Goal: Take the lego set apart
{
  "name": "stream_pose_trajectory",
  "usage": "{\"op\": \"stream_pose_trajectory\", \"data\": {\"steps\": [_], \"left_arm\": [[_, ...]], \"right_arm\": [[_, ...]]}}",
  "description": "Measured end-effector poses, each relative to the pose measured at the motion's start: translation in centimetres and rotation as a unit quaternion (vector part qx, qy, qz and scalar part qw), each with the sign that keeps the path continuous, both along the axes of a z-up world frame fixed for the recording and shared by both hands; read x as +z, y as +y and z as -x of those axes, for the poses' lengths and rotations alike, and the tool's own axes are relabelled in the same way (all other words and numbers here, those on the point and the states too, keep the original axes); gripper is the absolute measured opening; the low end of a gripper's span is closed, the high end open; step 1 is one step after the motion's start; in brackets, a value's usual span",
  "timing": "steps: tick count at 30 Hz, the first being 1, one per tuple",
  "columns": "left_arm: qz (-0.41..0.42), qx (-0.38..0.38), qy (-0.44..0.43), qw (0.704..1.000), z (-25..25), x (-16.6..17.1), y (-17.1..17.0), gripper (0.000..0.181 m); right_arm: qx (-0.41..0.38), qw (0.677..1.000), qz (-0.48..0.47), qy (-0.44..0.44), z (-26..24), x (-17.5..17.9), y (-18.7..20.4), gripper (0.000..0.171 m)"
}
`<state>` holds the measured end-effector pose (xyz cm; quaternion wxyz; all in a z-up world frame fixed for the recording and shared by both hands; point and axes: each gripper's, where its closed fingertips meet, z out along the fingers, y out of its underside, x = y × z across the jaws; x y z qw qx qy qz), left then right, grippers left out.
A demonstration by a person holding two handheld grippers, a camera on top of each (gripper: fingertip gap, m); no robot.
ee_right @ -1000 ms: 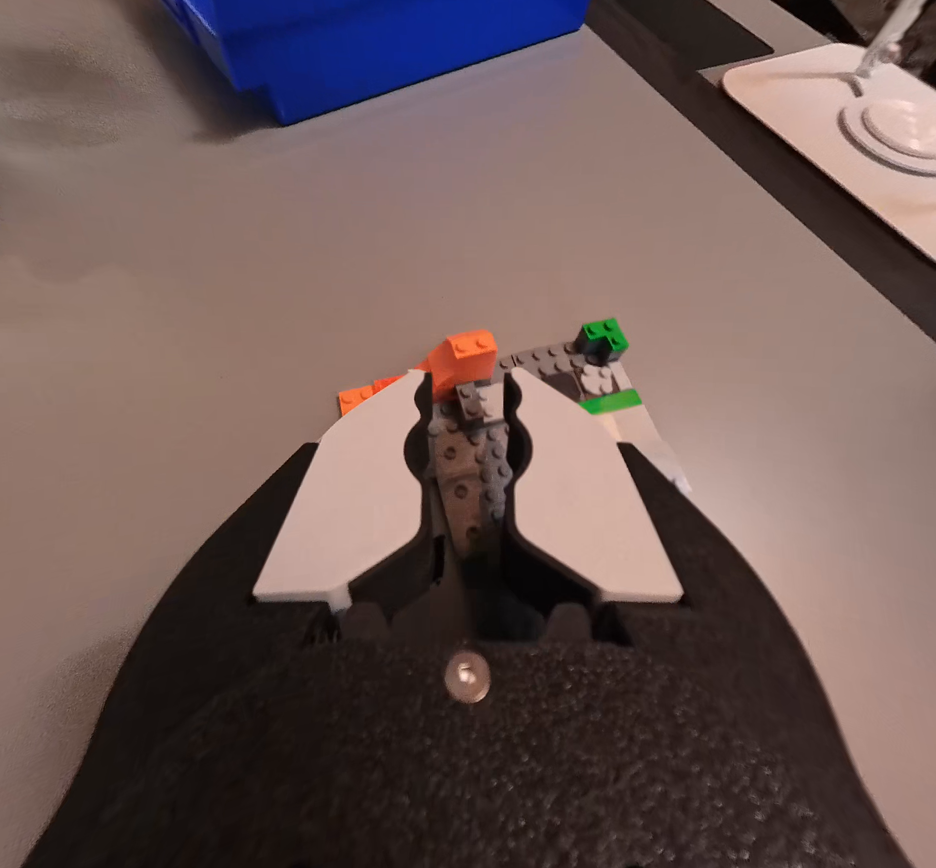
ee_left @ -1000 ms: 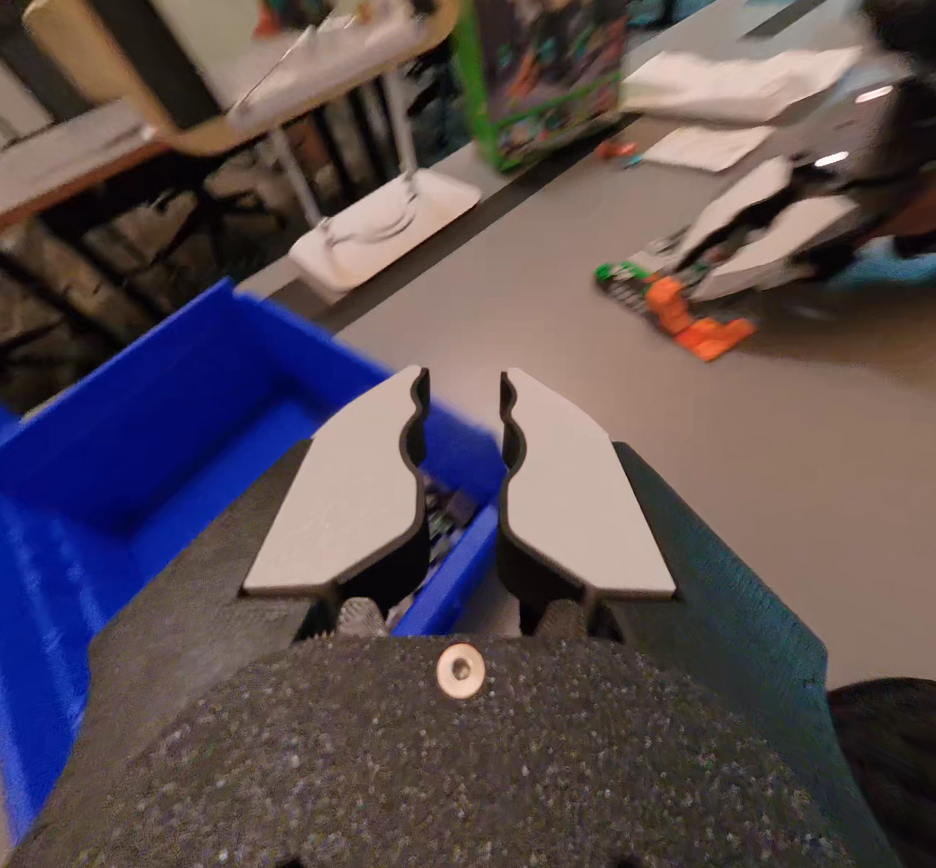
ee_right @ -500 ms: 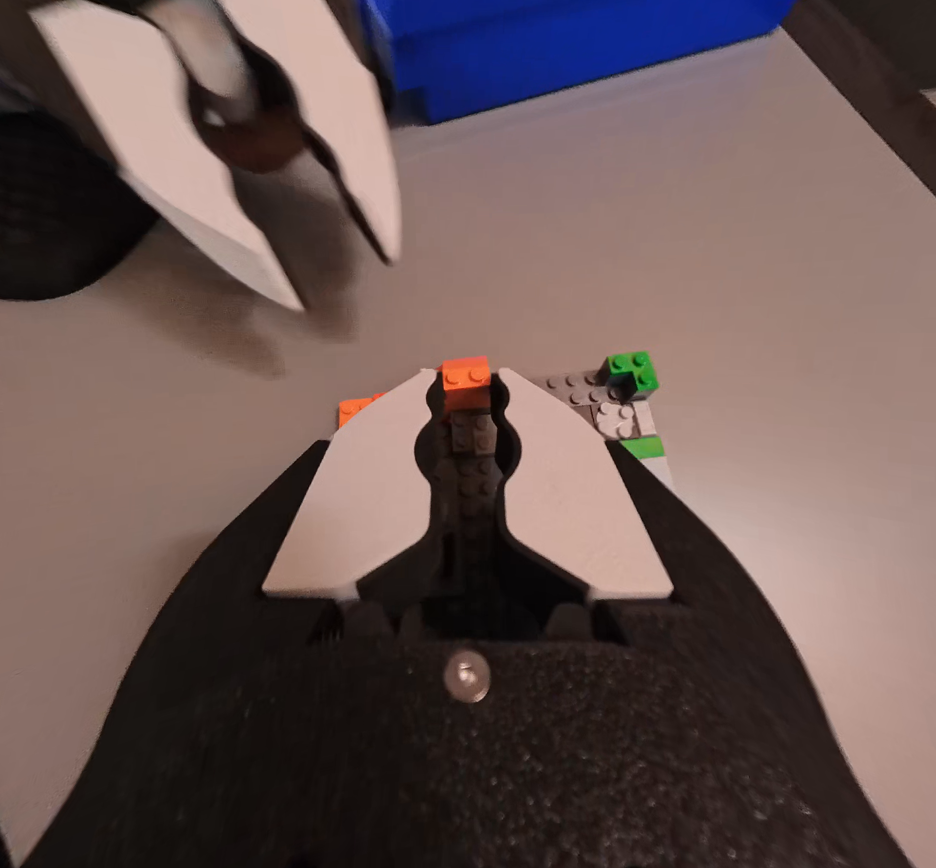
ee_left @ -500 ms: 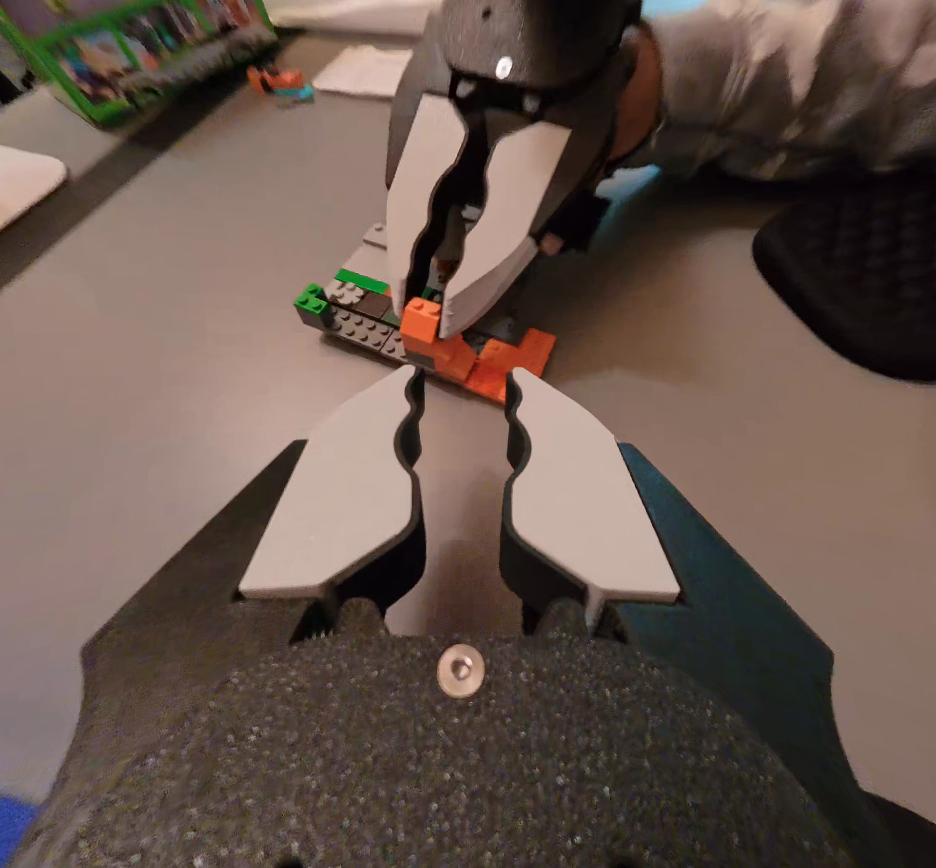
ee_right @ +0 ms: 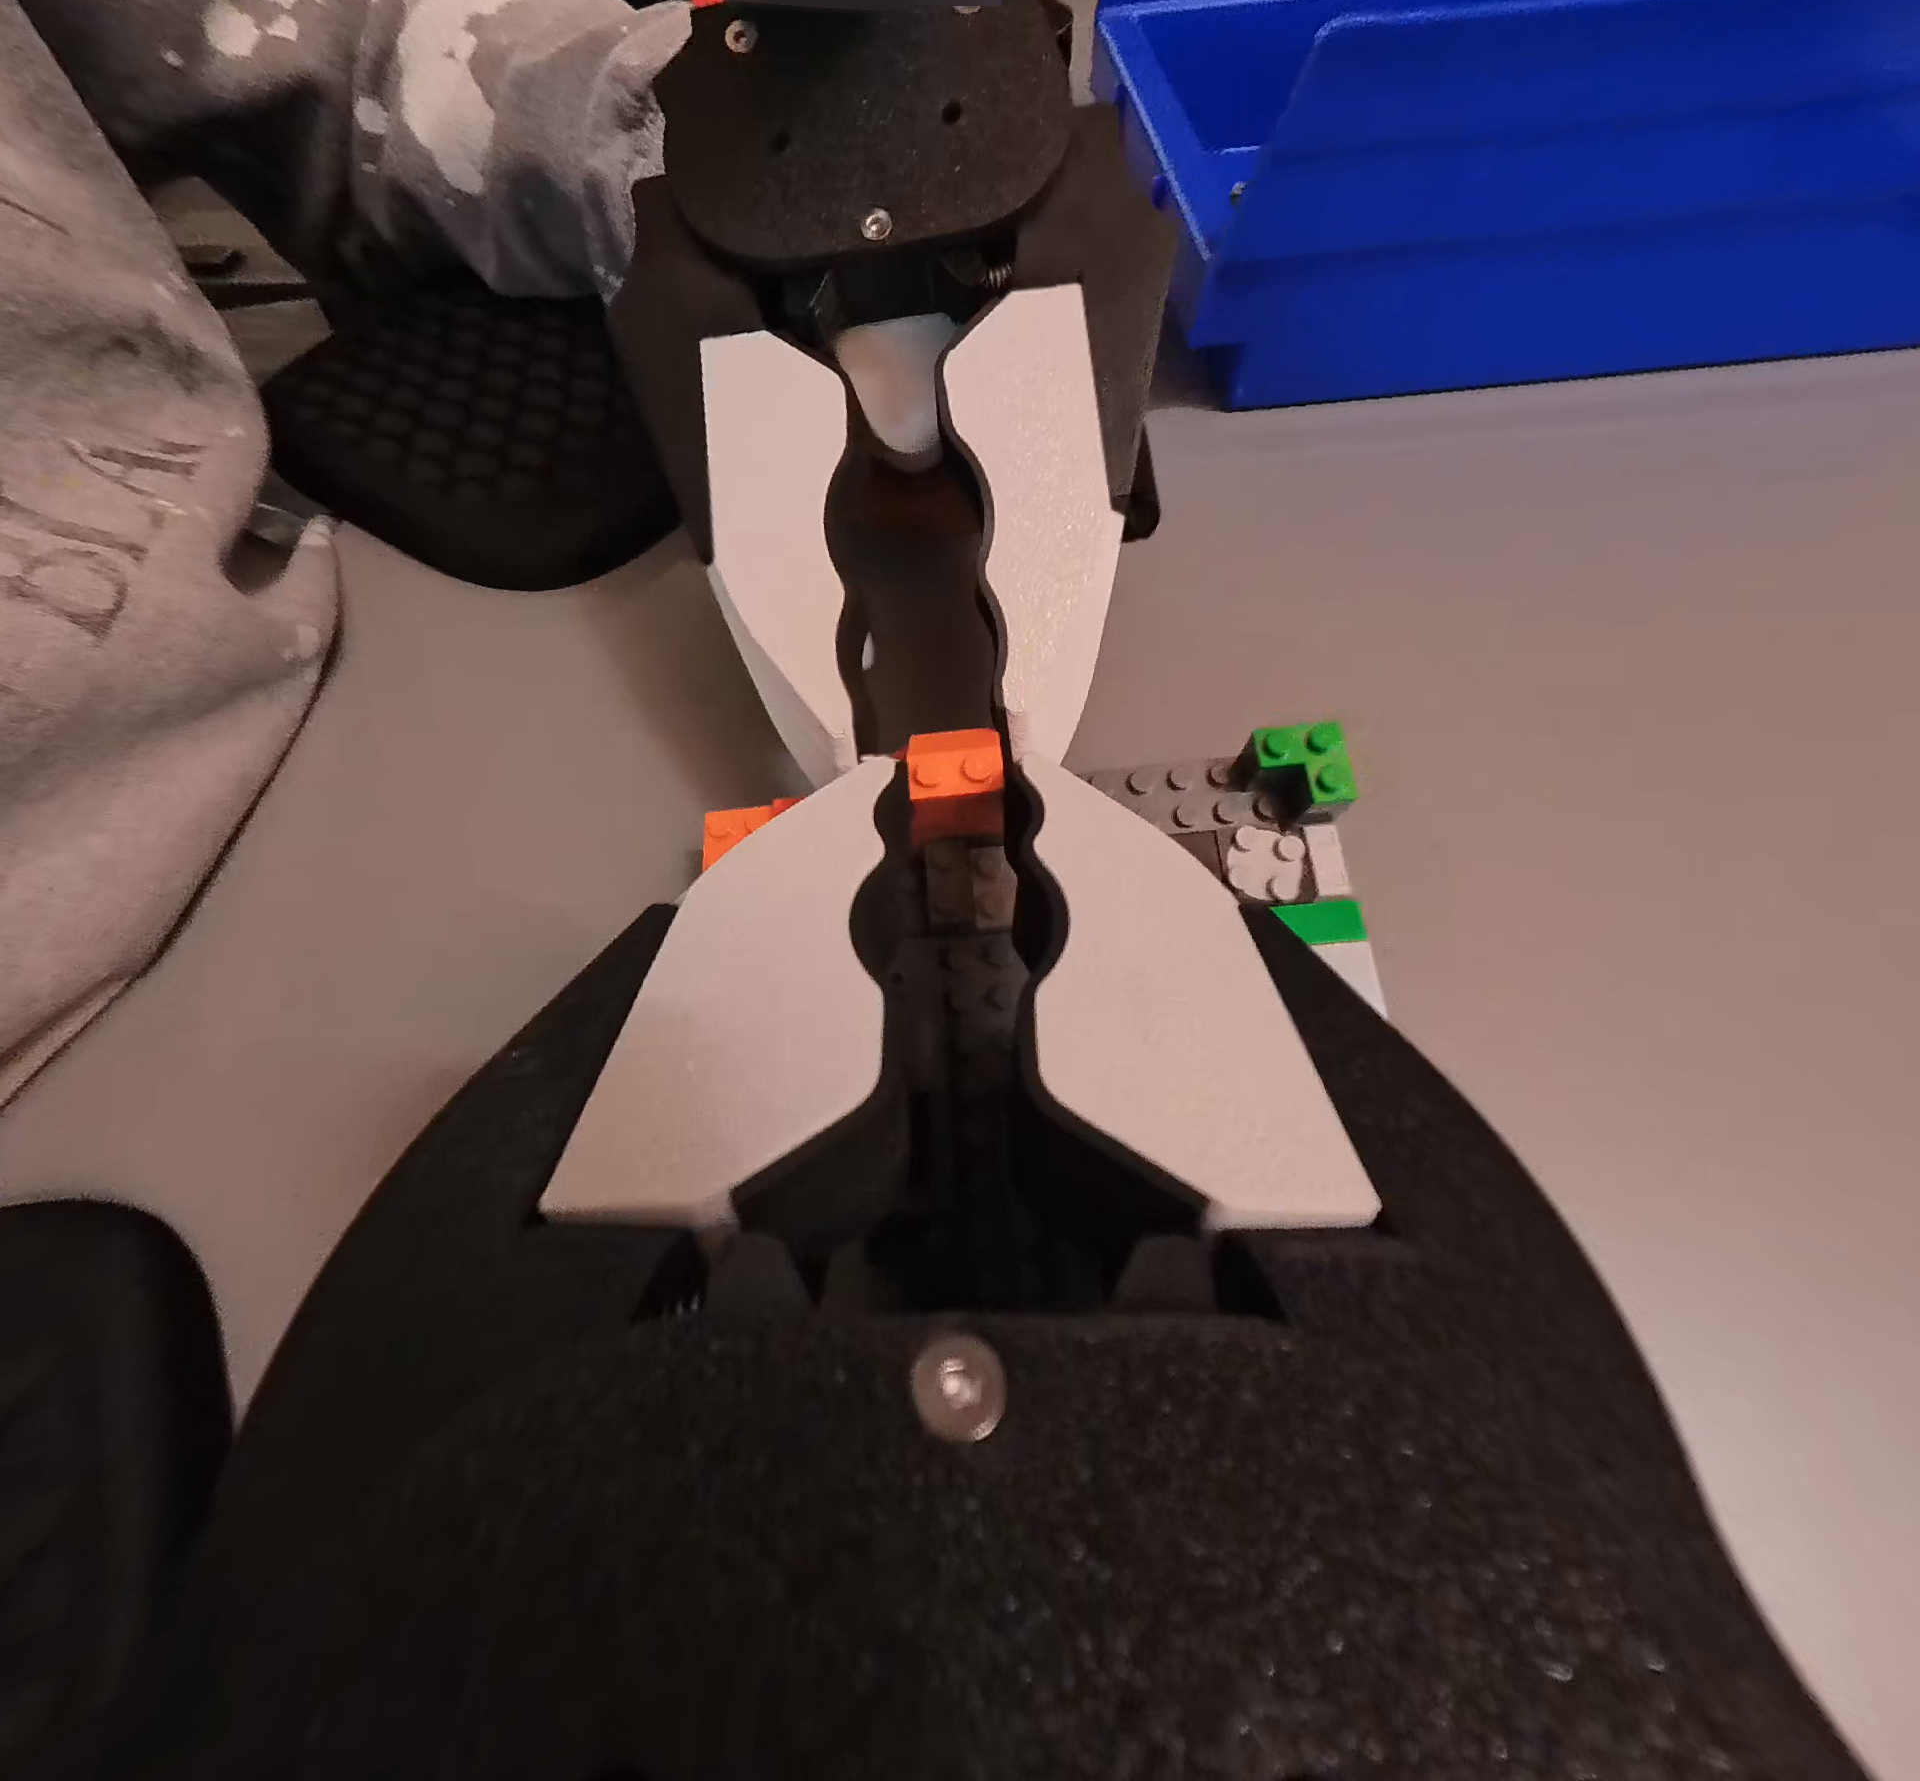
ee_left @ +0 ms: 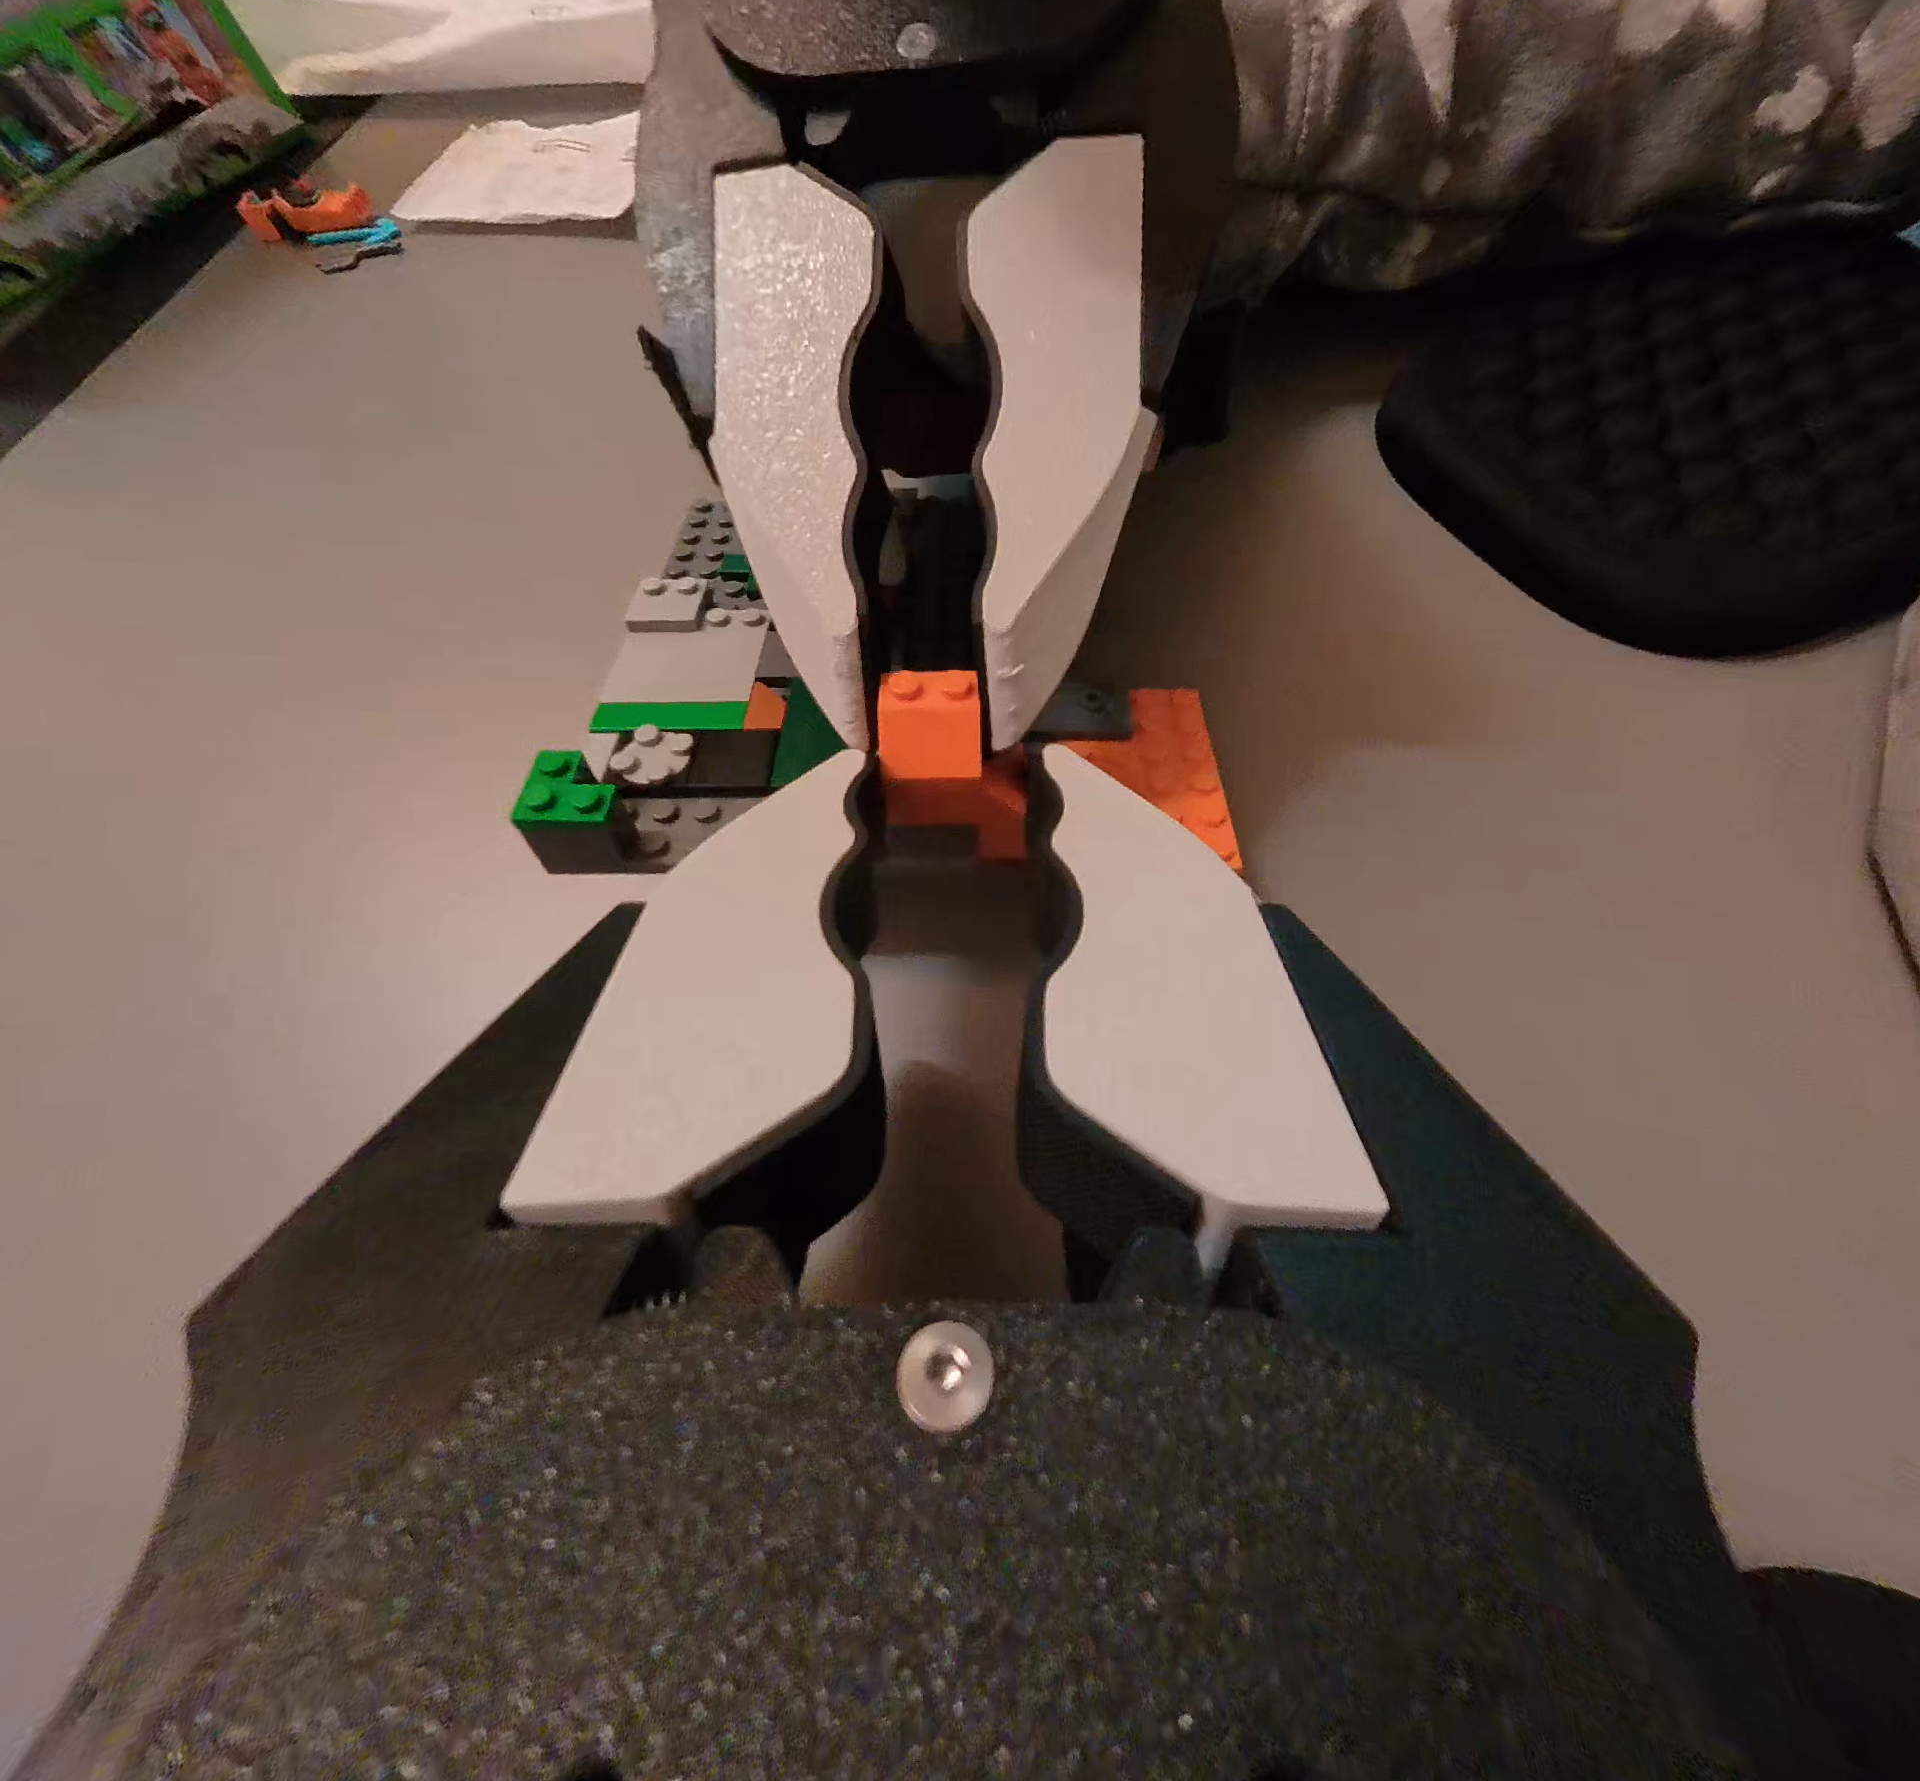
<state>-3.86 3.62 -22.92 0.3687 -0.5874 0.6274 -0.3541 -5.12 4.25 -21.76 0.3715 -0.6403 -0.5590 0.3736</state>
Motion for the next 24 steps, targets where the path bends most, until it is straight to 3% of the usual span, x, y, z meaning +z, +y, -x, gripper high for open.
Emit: {"op": "stream_pose_trajectory", "data": {"steps": [2, 4, 8, 16, 24], "left_arm": [[-0.009, -0.008, 0.009, 1.0, 0.1, -0.5, -0.1, 0.025], [-0.028, -0.009, 0.049, 0.998, 0.6, -1.9, 0.1, 0.026], [-0.012, 0.017, 0.004, 1.0, 0.8, -0.4, 0.8, 0.025], [0.0, 0.028, 0.015, 0.999, 0.8, -0.8, 1.3, 0.025], [0.012, 0.06, 0.019, 0.998, 0.8, -0.9, 2.4, 0.025]], "right_arm": [[0.005, 1.0, 0.026, 0.011, 0.1, 0.3, -0.3, 0.017], [0.006, 0.995, 0.07, 0.078, -0.2, 3.3, -0.3, 0.016], [-0.044, 0.998, -0.002, 0.051, -1.5, 4.4, 1.0, 0.017], [-0.042, 0.999, -0.012, 0.009, -1.8, 2.4, 0.8, 0.017], [0.05, 0.996, -0.019, -0.077, 0.2, -0.4, -3.8, 0.017]]}}
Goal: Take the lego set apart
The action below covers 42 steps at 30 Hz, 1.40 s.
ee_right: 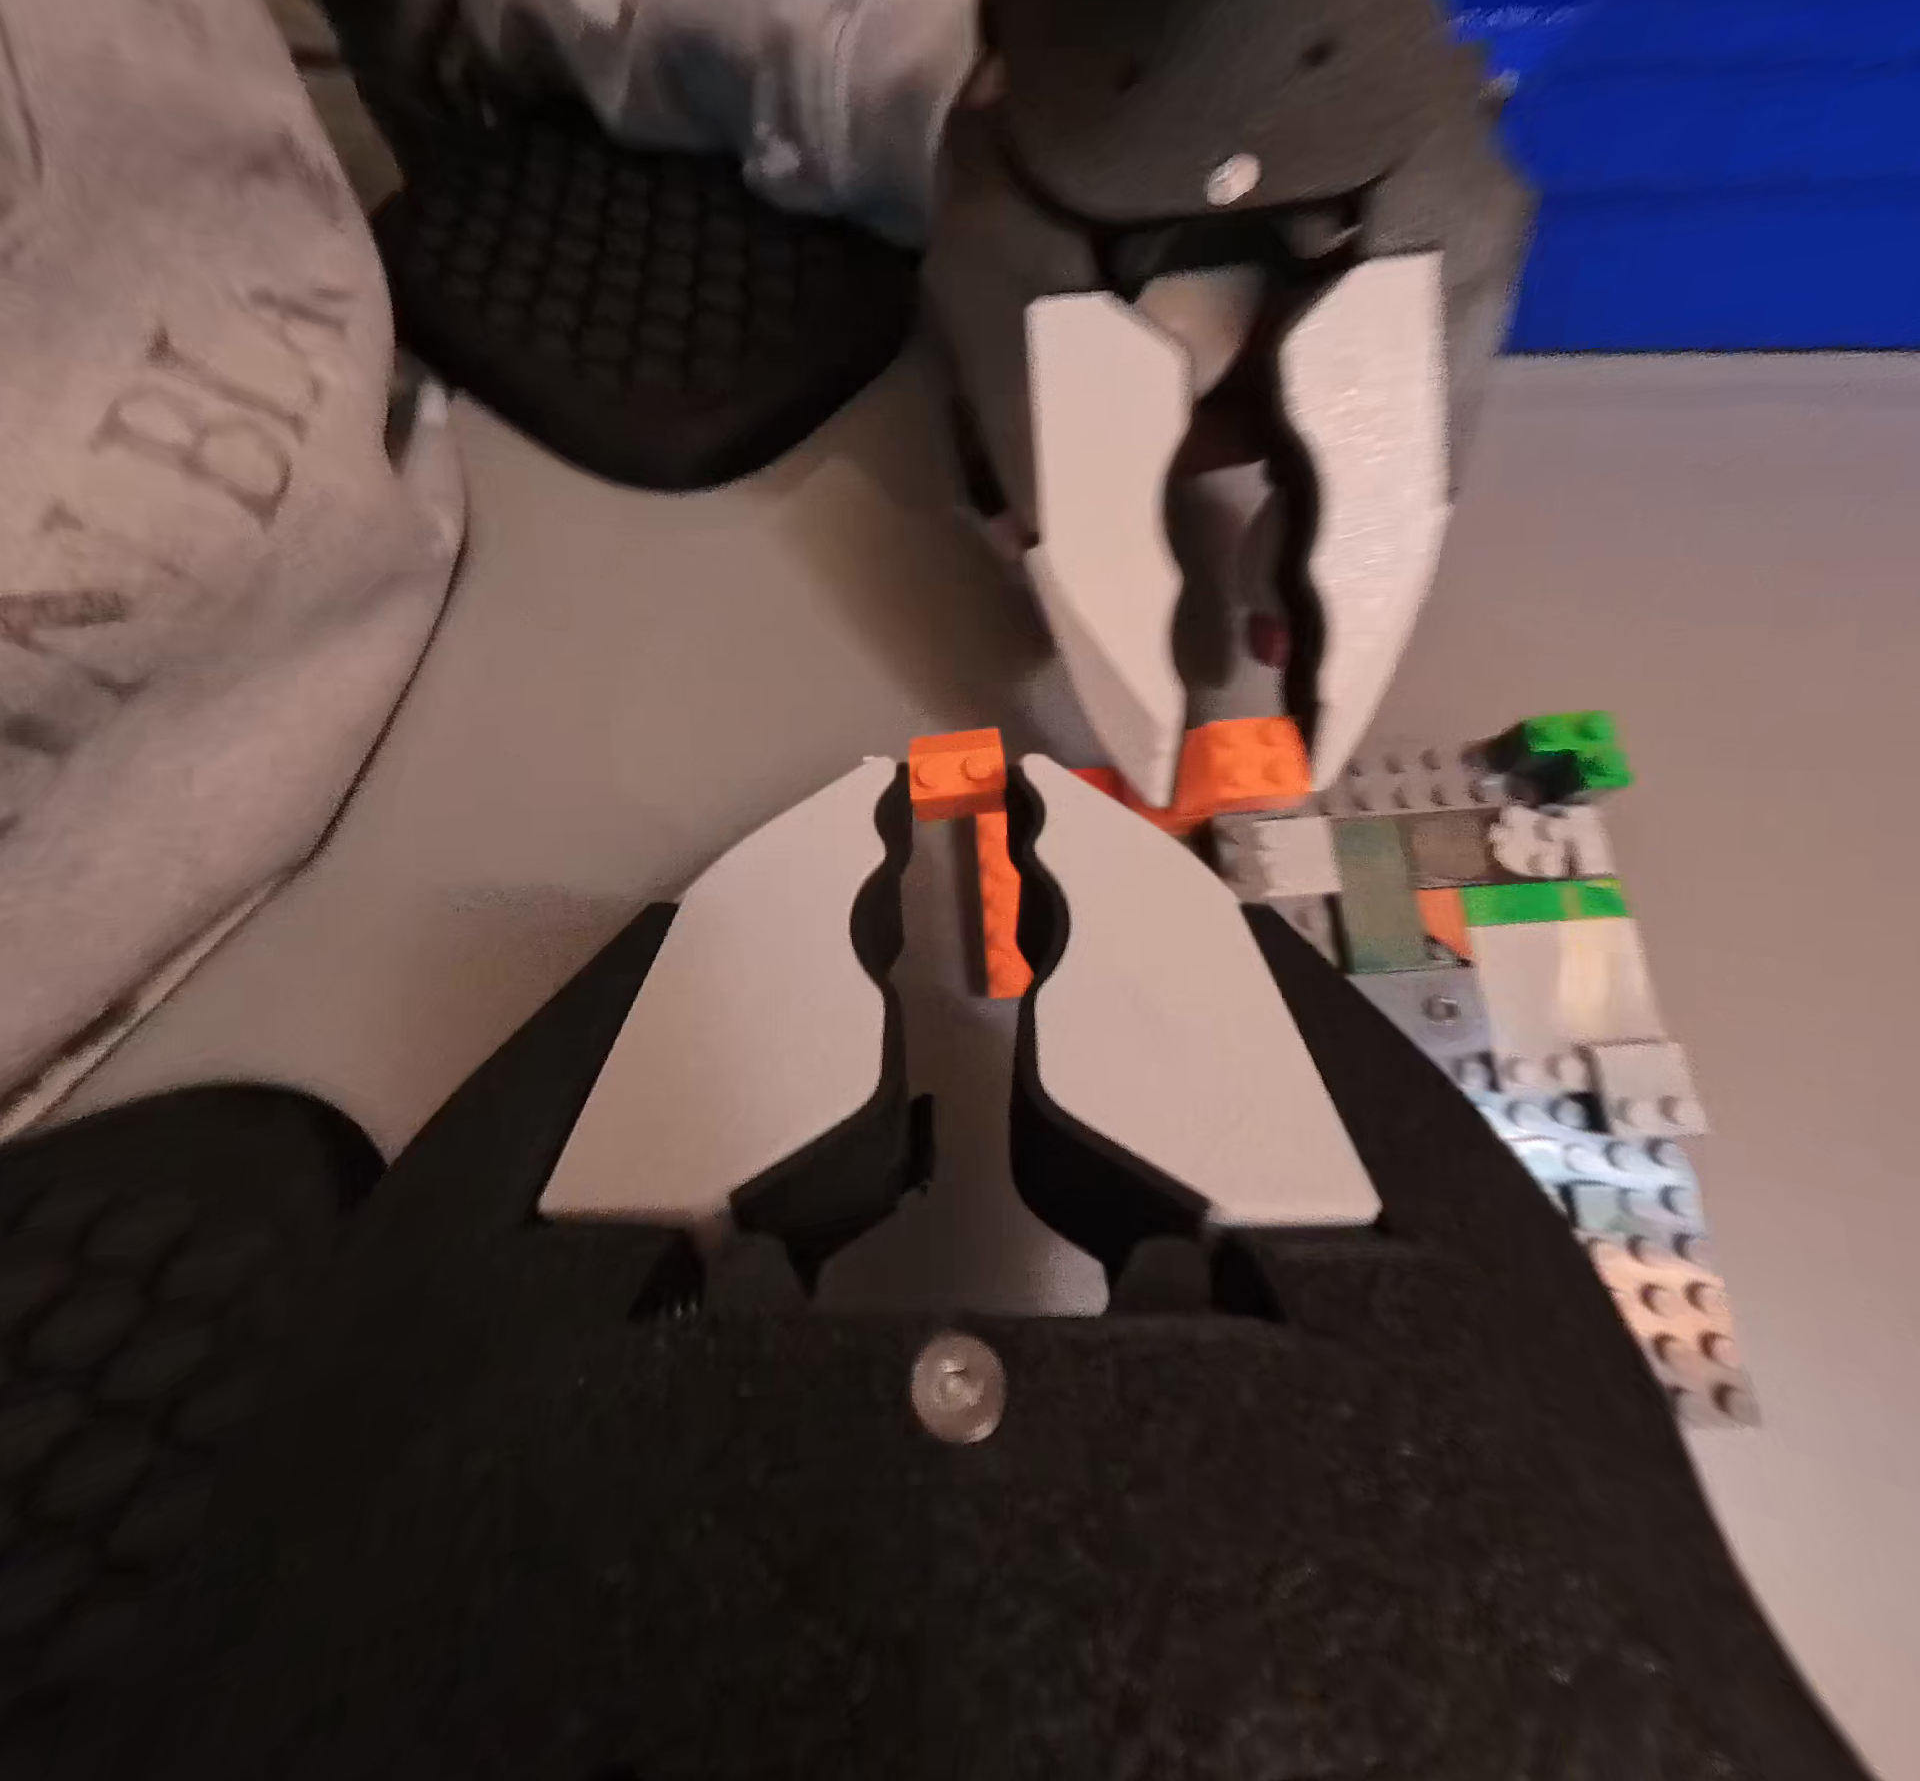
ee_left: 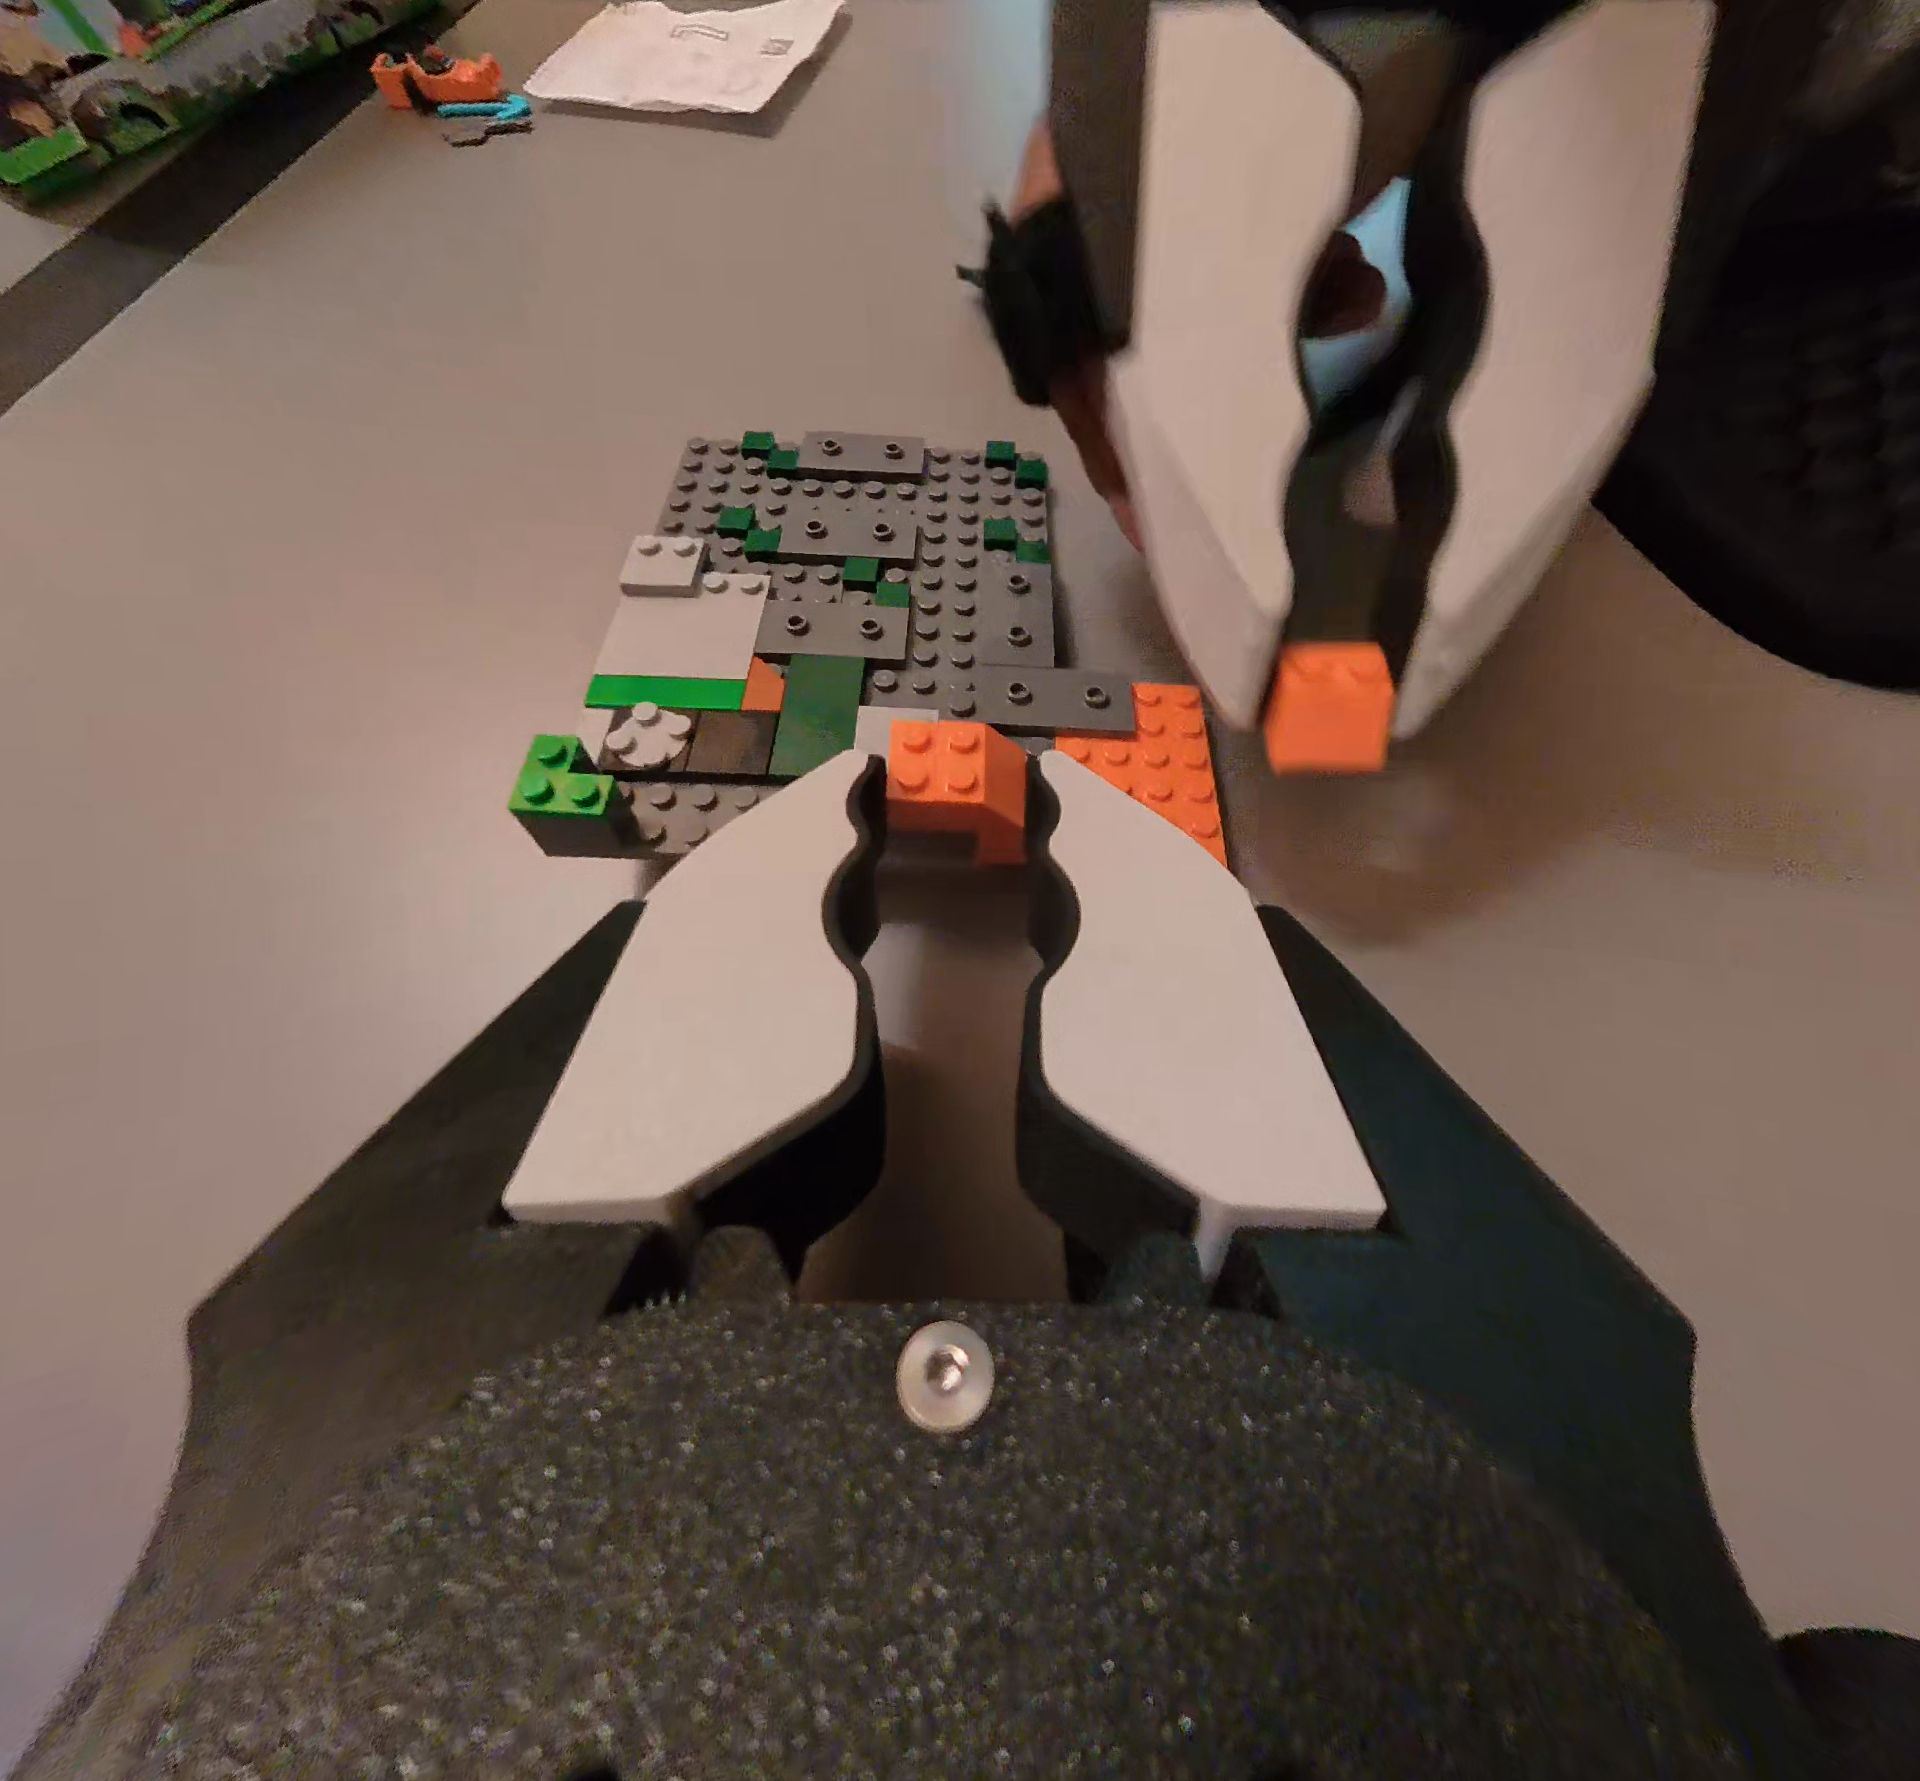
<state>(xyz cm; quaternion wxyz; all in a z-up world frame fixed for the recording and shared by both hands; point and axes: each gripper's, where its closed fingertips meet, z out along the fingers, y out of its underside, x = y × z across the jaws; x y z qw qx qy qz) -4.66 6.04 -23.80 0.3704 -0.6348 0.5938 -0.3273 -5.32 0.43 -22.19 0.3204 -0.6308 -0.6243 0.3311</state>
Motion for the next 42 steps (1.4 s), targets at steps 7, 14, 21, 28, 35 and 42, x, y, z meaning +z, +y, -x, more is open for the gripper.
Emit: {"op": "stream_pose_trajectory", "data": {"steps": [7, 14, 21, 28, 35, 42], "left_arm": [[0.03, 0.039, 0.008, 0.999, 0.0, -0.3, 0.9, 0.025], [0.059, 0.085, 0.029, 0.994, -0.3, -1.0, 1.3, 0.025], [0.128, 0.068, 0.017, 0.989, -0.9, -0.5, -0.3, 0.032], [0.114, 0.052, 0.004, 0.992, 1.0, 0.8, 0.2, 0.025], [0.037, 0.024, 0.045, 0.998, 0.8, -0.6, -0.3, 0.024], [-0.084, -0.008, 0.088, 0.993, 0.8, -2.2, -0.2, 0.021]], "right_arm": [[0.012, 0.995, -0.037, -0.091, 0.2, -3.6, -1.2, 0.017], [-0.036, 0.998, -0.014, -0.054, -0.8, -1.5, 0.2, 0.038], [-0.152, 0.985, -0.029, -0.078, -2.0, -1.9, 3.9, 0.038], [-0.254, 0.963, 0.024, -0.082, -0.9, -2.4, 5.4, 0.036], [-0.297, 0.946, -0.011, -0.128, -0.7, -2.7, 5.9, 0.022], [-0.189, 0.977, 0.0, -0.097, -0.7, -2.6, 4.1, 0.019]]}}
